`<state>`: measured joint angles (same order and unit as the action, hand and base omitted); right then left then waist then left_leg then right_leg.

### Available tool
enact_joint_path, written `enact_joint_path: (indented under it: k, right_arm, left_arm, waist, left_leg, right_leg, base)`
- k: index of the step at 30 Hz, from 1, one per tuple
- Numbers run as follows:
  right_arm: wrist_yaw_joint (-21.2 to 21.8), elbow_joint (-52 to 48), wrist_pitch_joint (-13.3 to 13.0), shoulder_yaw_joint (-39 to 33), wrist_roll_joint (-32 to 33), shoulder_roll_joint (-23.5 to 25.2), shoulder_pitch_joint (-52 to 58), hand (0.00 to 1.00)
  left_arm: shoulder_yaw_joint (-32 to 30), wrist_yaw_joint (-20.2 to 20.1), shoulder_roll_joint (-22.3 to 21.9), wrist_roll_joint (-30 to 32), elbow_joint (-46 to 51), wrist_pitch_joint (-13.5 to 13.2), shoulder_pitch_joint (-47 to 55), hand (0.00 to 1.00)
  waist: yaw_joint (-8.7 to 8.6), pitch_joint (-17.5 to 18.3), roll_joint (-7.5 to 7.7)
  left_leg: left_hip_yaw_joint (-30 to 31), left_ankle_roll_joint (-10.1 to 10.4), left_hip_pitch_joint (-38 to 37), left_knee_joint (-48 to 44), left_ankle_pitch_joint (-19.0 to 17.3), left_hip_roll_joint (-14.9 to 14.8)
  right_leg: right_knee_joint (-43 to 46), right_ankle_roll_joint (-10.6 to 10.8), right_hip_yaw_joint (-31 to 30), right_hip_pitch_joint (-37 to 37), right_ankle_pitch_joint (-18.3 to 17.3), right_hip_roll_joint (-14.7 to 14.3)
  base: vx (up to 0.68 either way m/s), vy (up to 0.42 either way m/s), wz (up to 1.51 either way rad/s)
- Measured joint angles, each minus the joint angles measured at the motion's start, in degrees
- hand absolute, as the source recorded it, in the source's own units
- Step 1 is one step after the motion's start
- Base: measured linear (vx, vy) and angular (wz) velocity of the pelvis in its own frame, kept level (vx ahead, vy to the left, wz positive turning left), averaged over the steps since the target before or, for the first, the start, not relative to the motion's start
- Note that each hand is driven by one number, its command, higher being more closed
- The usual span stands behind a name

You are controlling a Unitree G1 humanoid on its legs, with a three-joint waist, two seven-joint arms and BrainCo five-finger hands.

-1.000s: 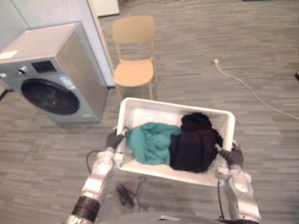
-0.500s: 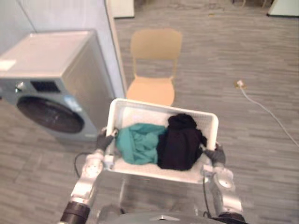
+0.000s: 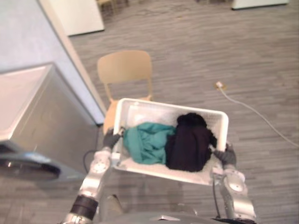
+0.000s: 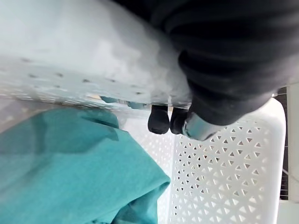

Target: Pick up the laundry basket with both hands and put the clothes into the washing machine.

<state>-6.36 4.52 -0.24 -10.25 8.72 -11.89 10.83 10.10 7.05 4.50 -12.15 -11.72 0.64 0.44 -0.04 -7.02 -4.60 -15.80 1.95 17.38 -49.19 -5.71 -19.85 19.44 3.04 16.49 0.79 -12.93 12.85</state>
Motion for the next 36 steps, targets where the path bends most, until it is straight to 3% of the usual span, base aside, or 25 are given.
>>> enact_joint_path:
  k: [2,3,4,6,7,9,10,11,13,14,15,18,19,20,21,22,24,28,32,36]
  right_arm:
    - [0.2,0.2,0.0,0.6,0.0,-0.5,0.4,1.00]
    - [0.3,0.6,-0.1,0.6,0.0,-1.4,0.6,1.00]
    - [0.3,1.0,0.0,0.5,0.0,-0.9,0.6,1.00]
    - [0.4,0.9,-0.1,0.7,0.0,1.0,0.2,1.00]
    - [0.6,0.9,-0.1,0.8,0.0,1.5,0.0,1.00]
    - [1.2,1.0,-0.1,1.3,-0.1,2.4,-0.2,1.00]
    - [1.3,1.1,-0.1,1.5,-0.1,1.7,0.0,1.00]
    - [1.2,1.3,-0.1,1.5,-0.1,1.6,-0.1,1.00]
    - [1.3,1.3,-0.1,1.9,-0.1,2.4,-0.6,1.00]
    - [1.3,1.9,-0.1,2.3,-0.2,2.9,-0.9,1.00]
    - [1.5,3.3,-0.1,3.0,-0.2,3.7,-1.3,1.00]
    - [1.5,3.2,-0.1,2.6,-0.2,3.9,-1.4,1.00]
    - [1.5,3.1,0.0,2.4,-0.2,3.6,-1.4,1.00]
    - [1.5,2.9,0.0,2.3,-0.2,3.7,-1.2,1.00]
    - [1.5,2.9,-0.1,1.6,-0.2,2.5,-0.3,1.00]
    - [1.5,2.9,0.1,0.5,-0.2,0.9,-0.1,1.00]
    - [1.3,2.9,0.1,0.5,-0.3,-0.3,-0.3,1.00]
    - [1.1,2.6,0.1,0.0,-0.3,-0.2,-2.5,1.00]
    - [0.5,-0.2,0.1,-2.4,-2.1,-0.9,-8.9,1.00]
    - [-0.6,1.4,0.5,-3.2,-2.3,-4.0,-21.5,1.00]
  left_arm:
    - [-0.3,-0.1,-0.4,0.0,1.1,0.0,1.9,1.00]
    - [0.1,-0.4,-0.5,0.1,2.7,0.0,2.9,1.00]
    - [0.3,-0.6,-0.3,0.4,2.8,0.0,2.6,1.00]
    - [-0.6,-0.7,0.7,1.3,3.0,0.0,2.2,1.00]
    - [-0.8,-0.7,1.2,1.3,3.0,0.0,2.4,1.00]
    - [-1.7,-0.6,1.7,1.3,3.5,0.0,3.3,1.00]
    - [-1.4,-0.6,1.4,1.3,3.9,0.0,4.1,1.00]
    - [-1.2,-0.6,1.4,1.3,3.8,0.0,4.2,1.00]
    - [-1.6,-0.2,2.5,1.3,4.5,0.0,4.1,1.00]
    - [-1.9,0.0,3.2,1.4,4.5,0.0,4.0,1.00]
    - [-2.6,0.1,3.9,2.1,4.5,0.0,4.0,1.00]
    - [-2.5,0.2,3.9,2.6,4.4,0.0,3.7,1.00]
    - [-2.2,0.2,3.8,2.7,4.4,0.0,3.4,1.00]
    - [-2.0,0.1,3.9,2.8,4.3,0.0,3.2,1.00]
    - [-0.9,0.1,2.5,2.8,2.5,0.0,2.2,1.00]
    - [0.0,0.0,1.1,3.3,1.9,0.0,2.2,1.00]
    - [0.1,0.0,0.1,4.0,1.9,0.0,1.5,1.00]
    - [-0.6,-0.1,0.6,5.0,-0.5,0.0,-3.9,1.00]
    - [-1.4,0.4,1.2,5.2,-4.4,0.0,-14.8,1.00]
    - [-3.8,2.3,1.9,4.3,-9.1,0.0,-26.0,1.00]
  waist:
    - [-0.21,0.2,-0.34]
    - [-0.53,0.8,-1.64]
    - [-1.40,1.0,-0.17]
    - [-1.54,0.8,1.73]
    - [-0.89,0.9,1.84]
    - [0.55,0.9,1.49]
    - [0.62,0.7,0.88]
    - [0.46,0.6,0.80]
    - [0.29,0.3,1.95]
    - [-0.10,0.2,2.66]
    - [-0.42,0.3,3.33]
    - [-1.59,0.4,3.33]
    - [-1.90,0.5,3.44]
    - [-1.89,0.7,3.79]
    - [-2.26,1.2,2.38]
    - [-1.23,2.7,-0.18]
    - [-1.17,3.3,-1.13]
    - [-1.29,2.3,-0.09]
    - [-1.83,-3.8,1.88]
    - [-1.74,-8.7,1.60]
  left_leg:
    - [0.5,0.0,-2.7,21.7,4.8,4.2]
    - [-0.7,-0.1,-3.7,31.8,13.9,6.3]
    - [-0.6,0.9,-4.9,33.3,12.6,8.4]
    - [-1.5,-0.4,-4.2,34.4,10.9,11.6]
    - [-1.5,-0.3,-4.3,34.2,10.0,11.9]
    - [-0.9,0.4,-4.7,30.5,4.8,12.4]
    - [0.6,1.1,-5.7,28.1,0.1,12.4]
    - [0.7,1.2,-6.3,27.5,-1.1,12.6]
    - [-0.1,0.2,-8.8,26.3,-3.6,14.2]
    - [0.0,-0.5,-9.4,26.3,-4.4,14.4]
    - [0.3,-0.6,-10.4,27.6,-4.4,14.4]
    - [1.9,0.5,-11.4,30.9,-2.9,14.2]
    - [2.7,1.9,-11.4,31.5,-2.1,14.1]
    - [3.0,2.5,-11.3,31.5,-2.1,14.3]
    - [5.4,4.2,-10.4,31.6,-1.8,13.4]
    - [6.1,5.4,-9.6,33.1,-1.0,11.4]
    - [6.1,6.2,-9.7,36.3,1.1,10.0]
    - [6.6,7.0,-8.3,38.7,3.3,8.3]
    - [8.0,6.5,-2.9,38.1,4.9,9.0]
    - [7.0,5.6,3.1,39.7,8.2,10.0]
  right_leg:
    - [-0.8,3.1,-0.7,-0.8,0.8,1.8]
    - [-0.8,6.5,-1.3,-1.1,0.1,2.6]
    - [-1.5,7.4,-1.0,-1.5,0.0,4.6]
    - [-6.4,7.7,1.7,-3.6,1.8,6.7]
    - [-8.0,7.9,2.1,-4.8,2.6,6.7]
    - [-8.7,9.3,3.4,-7.8,3.7,6.8]
    - [-3.7,9.4,3.0,-8.5,3.4,7.2]
    - [1.1,9.5,2.3,-7.2,3.2,8.3]
    - [21.8,8.9,-5.5,2.5,6.2,13.2]
    - [27.0,8.8,-8.5,5.6,7.0,13.6]
    - [29.6,7.2,-9.4,8.6,2.3,12.8]
    - [21.2,4.8,-7.0,12.1,-3.0,10.1]
    - [13.3,4.0,-7.0,12.5,-2.1,9.1]
    - [8.0,3.8,-6.8,11.9,0.9,8.2]
    - [5.4,7.7,-5.3,10.1,4.0,6.5]
    - [2.7,6.9,-3.7,9.5,5.1,4.3]
    - [0.1,6.1,-2.5,9.2,6.0,2.2]
    - [-2.3,4.9,0.2,9.3,6.8,-0.1]
    - [-1.9,4.8,2.6,12.8,7.5,0.7]
    - [-2.3,4.6,1.4,19.6,10.0,1.4]
  base:
    - [0.37,0.349,-0.67]
    - [0.31,0.335,-0.02]
    - [0.34,0.374,0.31]
    - [0.25,0.244,0.53]
    - [0.26,0.172,0.35]
    - [0.22,0.148,0.30]
    - [0.15,0.138,0.36]
    - [0.18,0.216,0.33]
    - [0.12,0.133,0.04]
    - [0.10,-0.030,0.01]
    - [0.11,-0.045,0.03]
    - [0.13,-0.113,0.25]
    - [0.16,-0.186,0.45]
    - [0.12,-0.153,0.58]
    - [0.20,-0.167,0.38]
    - [0.21,-0.168,0.33]
    - [0.18,-0.158,0.04]
    - [0.08,-0.100,0.14]
    - [-0.07,0.013,0.29]
    - [-0.14,0.052,0.00]
